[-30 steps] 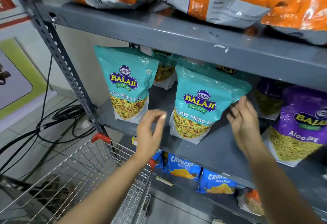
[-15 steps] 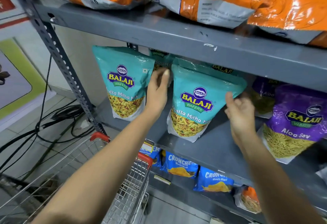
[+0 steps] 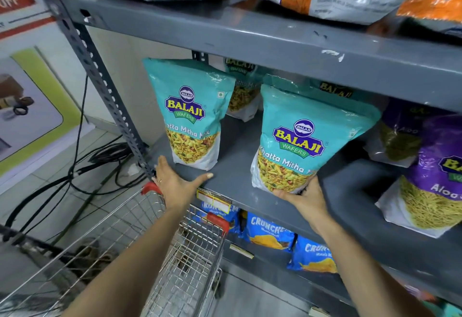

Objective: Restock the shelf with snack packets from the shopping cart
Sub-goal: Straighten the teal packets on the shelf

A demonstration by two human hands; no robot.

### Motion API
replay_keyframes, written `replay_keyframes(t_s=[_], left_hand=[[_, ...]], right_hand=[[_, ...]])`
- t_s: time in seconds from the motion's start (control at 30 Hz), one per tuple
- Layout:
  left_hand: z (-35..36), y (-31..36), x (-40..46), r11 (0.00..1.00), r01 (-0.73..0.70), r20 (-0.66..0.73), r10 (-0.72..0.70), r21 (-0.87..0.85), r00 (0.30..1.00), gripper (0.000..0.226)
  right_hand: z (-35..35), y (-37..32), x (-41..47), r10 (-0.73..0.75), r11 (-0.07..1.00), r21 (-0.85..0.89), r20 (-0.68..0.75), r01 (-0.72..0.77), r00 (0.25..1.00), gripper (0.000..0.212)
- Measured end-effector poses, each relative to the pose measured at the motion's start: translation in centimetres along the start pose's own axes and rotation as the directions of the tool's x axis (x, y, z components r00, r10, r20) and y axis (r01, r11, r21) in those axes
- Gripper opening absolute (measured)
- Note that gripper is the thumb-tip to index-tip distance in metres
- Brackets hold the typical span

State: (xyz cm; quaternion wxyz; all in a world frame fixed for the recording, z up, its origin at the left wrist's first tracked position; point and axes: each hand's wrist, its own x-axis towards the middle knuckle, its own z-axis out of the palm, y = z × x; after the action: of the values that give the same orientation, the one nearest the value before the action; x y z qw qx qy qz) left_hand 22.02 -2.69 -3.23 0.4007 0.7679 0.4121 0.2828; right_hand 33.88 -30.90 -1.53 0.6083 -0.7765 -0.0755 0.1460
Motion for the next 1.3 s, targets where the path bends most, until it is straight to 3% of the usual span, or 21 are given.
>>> replay_keyframes(t_s=[0.23,0.53,0.87,1.07,1.13,1.23,1.3], left_hand=[[1.8,0.5,1.9,0.993,-0.083,0.004,0.083,0.088,0.997,0.138],[1.9,0.1,2.7,0.989,-0.127,-0.005,0.127,-0.073,0.992,0.111],[1.8,0.2,2.8,0.994,-0.063,0.048,0.068,-0.09,0.997,0.112],[1.1,0.2,1.6,0.996,-0.017,0.103,0.026,-0.084,0.994,0.125],[0.6,0.5,0.0,0.989,-0.095,0.029,0.099,-0.114,0.995,0.106],[0.6,1.7,-3.7,0.935,-0.339,-0.124,0.325,-0.108,0.937,0.039],[1.5,2.8,-6.5,0.886,-0.446,-0.069,0.441,-0.127,0.895,0.011]], right_hand=[[0.1,0.2,0.3,0.025,1.0,0.0,-0.008,-0.025,1.0,0.102],[0.5,0.0,0.5,0.008,1.0,0.002,-0.012,-0.008,1.0,0.103],[0.7,-0.1,0.5,0.018,1.0,0.011,-0.001,-0.018,1.0,0.103],[0.6,-0.2,0.4,0.021,1.0,0.008,0.008,-0.021,1.0,0.1],[0.6,-0.5,0.2,0.016,1.0,0.009,0.032,-0.017,0.999,0.101],[-0.4,-0.5,-0.4,-0.03,0.993,0.113,0.07,0.022,0.997,0.105],[-2.0,-0.2,-1.5,-0.019,0.988,0.153,0.002,0.019,1.0,0.101]])
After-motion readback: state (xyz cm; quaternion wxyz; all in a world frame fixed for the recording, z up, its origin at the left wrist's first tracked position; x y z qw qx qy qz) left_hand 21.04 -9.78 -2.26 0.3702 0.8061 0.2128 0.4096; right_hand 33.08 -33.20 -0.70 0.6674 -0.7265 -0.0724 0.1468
